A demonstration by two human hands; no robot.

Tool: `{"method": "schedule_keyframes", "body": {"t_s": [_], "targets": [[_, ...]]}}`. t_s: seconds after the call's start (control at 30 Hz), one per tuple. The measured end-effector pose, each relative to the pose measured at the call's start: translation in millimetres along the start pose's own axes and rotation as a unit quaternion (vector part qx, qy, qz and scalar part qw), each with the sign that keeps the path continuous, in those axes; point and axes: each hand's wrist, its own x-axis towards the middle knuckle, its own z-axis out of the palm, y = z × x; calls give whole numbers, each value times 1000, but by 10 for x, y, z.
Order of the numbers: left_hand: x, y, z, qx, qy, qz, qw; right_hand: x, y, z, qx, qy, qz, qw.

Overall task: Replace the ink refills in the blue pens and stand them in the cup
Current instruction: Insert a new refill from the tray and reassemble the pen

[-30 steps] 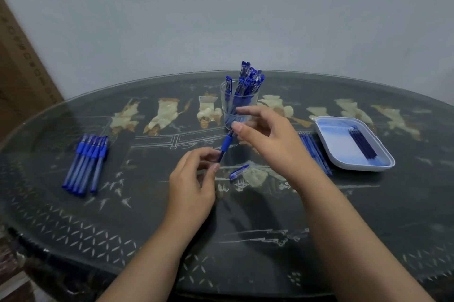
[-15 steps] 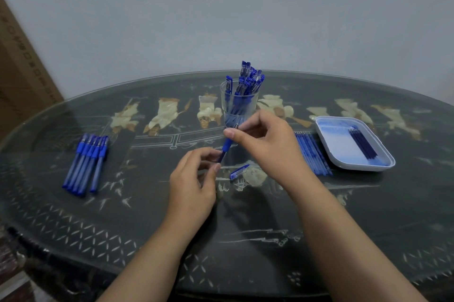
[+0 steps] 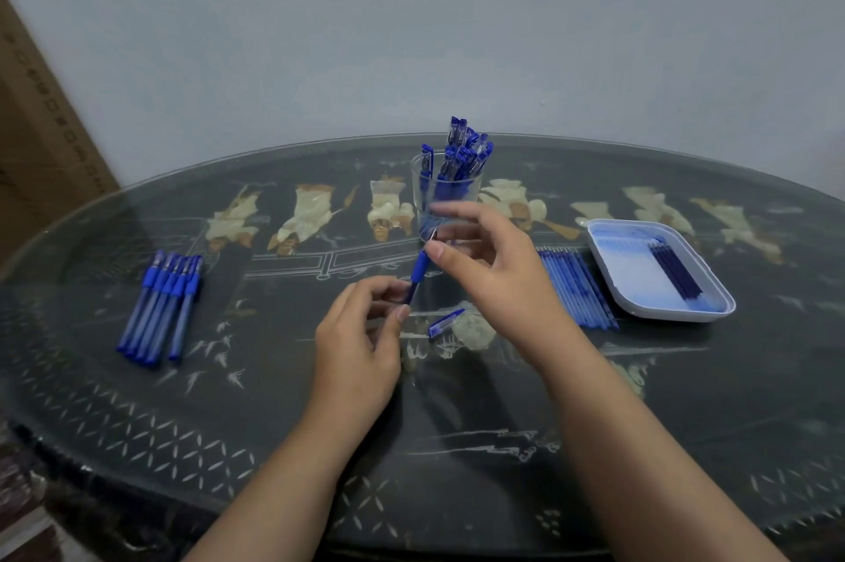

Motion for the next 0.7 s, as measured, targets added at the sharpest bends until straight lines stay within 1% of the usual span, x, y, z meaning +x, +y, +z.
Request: {"method": "schedule_keyframes", "body": {"t_s": [0.07,0.13,0.17,0.27,0.33,0.4,0.47,0.53,0.6,0.7], "targets": [[1,1,-2,2,-2,6,1000,-1,3,19,-33,32,-10,999],[-1,4,-1,1,-5,8,1000,-14,5,39,-62,61,-2,996],[-1,4,-1,1,-5,8,1000,-19,2,38,-49,58,4,997],[0,-4,-3,-4,-2,1,1000,-25,-11,17,17,16,11,1000],[2,-9,-2,-1,-2,4,1000,-15,-7,21,-2,13,-2,1000],[2,-7,-3,0,-1,10,1000,-10,9,37,-28,42,-5,999],[2,1,-4,-4,-4,6,1000,-13,18,32,-26,55,3,998],[2,3,-1,-8,-5,-2,1000,-24,-1,11,16,29,8,999],[3,-5,3,-8,-4,-2,1000,-21,-6,-3,20,4,1,1000],[4,-6,-1,0,-8,-4,1000,-14,2,11,-4,20,-9,1000]]}}
